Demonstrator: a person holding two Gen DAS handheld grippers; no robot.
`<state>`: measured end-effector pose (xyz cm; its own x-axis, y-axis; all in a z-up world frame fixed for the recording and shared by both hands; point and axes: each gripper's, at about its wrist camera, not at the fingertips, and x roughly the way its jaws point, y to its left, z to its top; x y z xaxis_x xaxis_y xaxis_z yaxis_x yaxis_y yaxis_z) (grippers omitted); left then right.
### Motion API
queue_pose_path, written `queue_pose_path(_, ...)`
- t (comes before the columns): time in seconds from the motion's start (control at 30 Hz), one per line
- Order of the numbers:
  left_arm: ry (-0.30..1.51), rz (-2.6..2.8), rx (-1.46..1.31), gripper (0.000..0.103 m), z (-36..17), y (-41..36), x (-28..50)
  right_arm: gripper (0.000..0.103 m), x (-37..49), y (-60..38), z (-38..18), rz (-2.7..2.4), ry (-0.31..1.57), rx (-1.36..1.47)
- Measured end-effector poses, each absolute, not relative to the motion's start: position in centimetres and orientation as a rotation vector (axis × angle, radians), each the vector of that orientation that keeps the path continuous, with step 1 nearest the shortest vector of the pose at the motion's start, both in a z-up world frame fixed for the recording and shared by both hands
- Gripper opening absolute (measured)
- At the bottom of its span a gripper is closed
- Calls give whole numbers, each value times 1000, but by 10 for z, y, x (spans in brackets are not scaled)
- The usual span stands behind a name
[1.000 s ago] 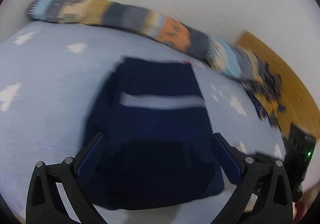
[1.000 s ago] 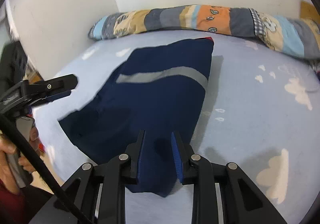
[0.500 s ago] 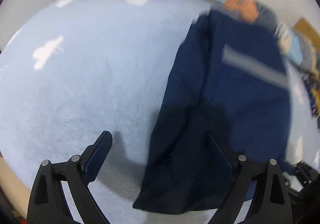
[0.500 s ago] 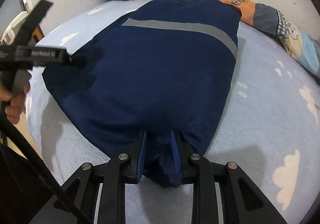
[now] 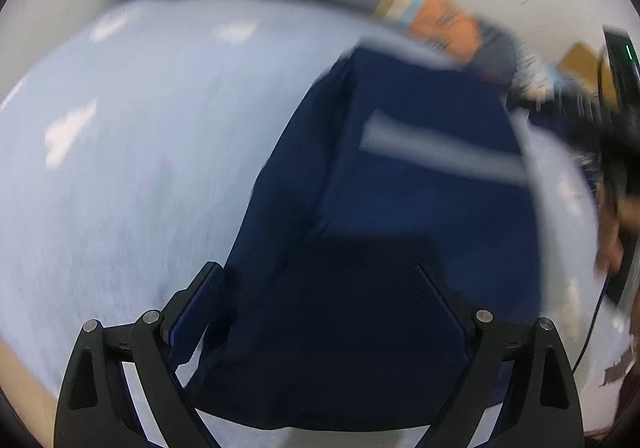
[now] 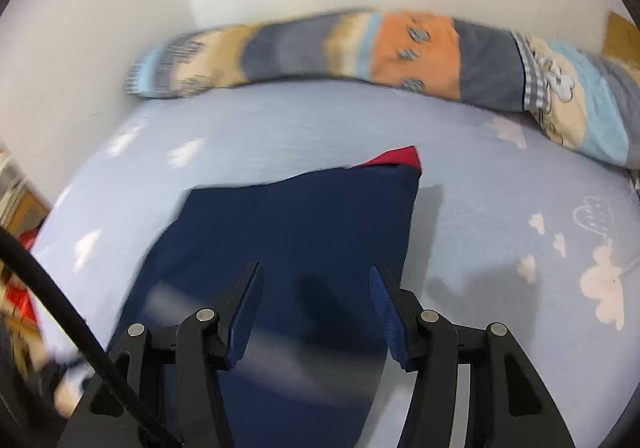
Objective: Fold large clothes
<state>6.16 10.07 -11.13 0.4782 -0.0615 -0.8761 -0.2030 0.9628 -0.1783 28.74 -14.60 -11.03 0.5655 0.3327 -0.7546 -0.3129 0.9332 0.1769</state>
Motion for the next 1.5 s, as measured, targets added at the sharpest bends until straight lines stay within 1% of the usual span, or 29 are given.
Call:
queue_pose_path(0.03,1121,120,-284,94,-124,104,63,61,305,-144,-122,372,943,45)
queue_pose_path(0.07,1145,131,-331,95,-134,110,63,74,328,-141,-143,353,1034,54)
queue_pose_path(0.1,1143,127,-363,96,-137,115,64,78,339,-139,-160,309,1103,44)
queue_pose_path(0.13,1148,126,-377,96,-137,117,64,78,348,-138,-172,254,1173,41)
queue_pose_path(0.17,1151,128,-361,96,-134,117,65,76,349,-137,-170,219,1165,79)
queue_pose_path(0.23,1129,156,-336,96,-128,117,64,74,343,-122,-145,161,1062,39)
queue_pose_path(0.3,1110,164,-351,96,-121,118,61,74,332,-96,-123,160,955,-23)
queue_pose_path(0.4,1087,177,-356,96,-114,116,58,75,320,-56,-119,175,900,-101)
queue_pose_path(0.5,1090,186,-337,96,-117,118,56,75,315,-32,-128,114,868,-220)
queue_pose_path(0.63,1094,189,-372,96,-115,126,54,72,316,-64,-115,60,833,-105)
queue_pose_path(0.77,1077,193,-379,96,-110,129,51,71,321,-130,-99,-52,804,1)
queue_pose_path(0.83,1073,189,-370,96,-109,126,52,70,316,-153,-92,66,803,155)
queue_pose_path(0.9,1073,183,-362,96,-108,124,47,64,312,-156,-90,239,795,274)
queue_pose_path(0.97,1073,179,-348,96,-107,120,47,55,312,-147,-94,379,793,299)
queue_pose_path(1.03,1076,177,-320,96,-109,116,45,54,324,-139,-118,413,873,284)
queue_pose_path(1.1,1089,186,-291,96,-112,117,44,26,346,-143,-163,285,1093,245)
queue_pose_path(1.13,1094,183,-295,96,-114,118,44,22,345,-145,-165,225,1086,221)
queue_pose_path(1.2,1098,186,-319,96,-113,122,45,24,334,-128,-146,230,1013,150)
queue_pose_path(1.23,1088,187,-322,96,-111,123,45,29,324,-112,-131,244,953,94)
queue_pose_path(1.27,1078,193,-315,96,-109,123,47,36,317,-99,-122,279,912,70)
queue_pose_path(1.33,1055,215,-292,96,-104,122,47,42,303,-65,-109,430,869,71)
queue_pose_path(1.43,1052,212,-272,96,-103,119,47,42,296,-11,-121,544,917,5)
queue_pose_path(1.47,1060,207,-270,96,-106,118,48,50,298,3,-134,560,968,-16)
queue_pose_path(1.5,1070,203,-269,96,-108,118,48,51,301,18,-156,545,1073,-67)
